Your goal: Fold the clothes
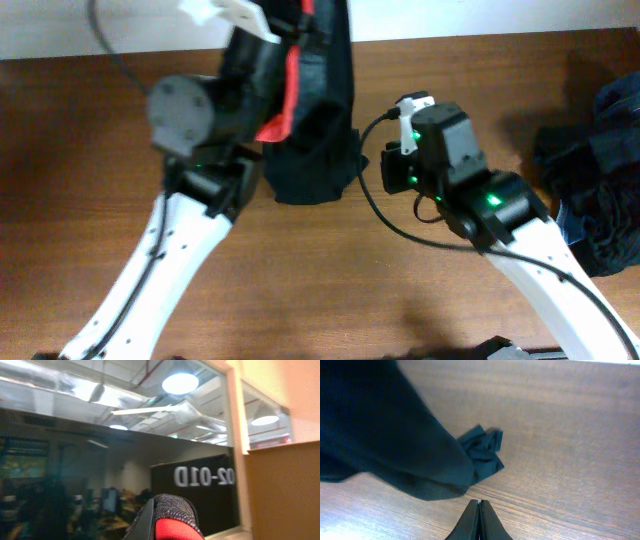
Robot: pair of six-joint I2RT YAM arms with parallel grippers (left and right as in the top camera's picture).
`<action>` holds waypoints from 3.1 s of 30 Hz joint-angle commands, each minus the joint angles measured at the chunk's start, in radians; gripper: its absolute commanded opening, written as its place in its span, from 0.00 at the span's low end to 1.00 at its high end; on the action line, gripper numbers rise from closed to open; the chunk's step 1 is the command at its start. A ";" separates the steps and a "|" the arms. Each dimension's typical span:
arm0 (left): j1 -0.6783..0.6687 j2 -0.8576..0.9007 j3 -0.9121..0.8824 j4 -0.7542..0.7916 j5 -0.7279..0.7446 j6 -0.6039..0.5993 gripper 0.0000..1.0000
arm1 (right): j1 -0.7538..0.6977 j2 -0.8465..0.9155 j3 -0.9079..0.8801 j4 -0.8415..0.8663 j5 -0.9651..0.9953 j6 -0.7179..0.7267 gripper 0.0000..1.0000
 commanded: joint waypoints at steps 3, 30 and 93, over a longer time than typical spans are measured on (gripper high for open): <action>-0.124 0.039 0.023 0.117 -0.087 -0.018 0.01 | 0.001 -0.115 0.007 -0.021 -0.001 0.002 0.04; 0.000 0.221 0.367 -0.387 -0.430 0.013 0.01 | -0.057 -0.182 0.007 -0.196 0.032 0.068 0.04; 0.539 0.471 0.367 -1.453 -0.484 0.008 0.01 | -0.056 0.576 0.005 0.385 -0.140 -0.011 0.04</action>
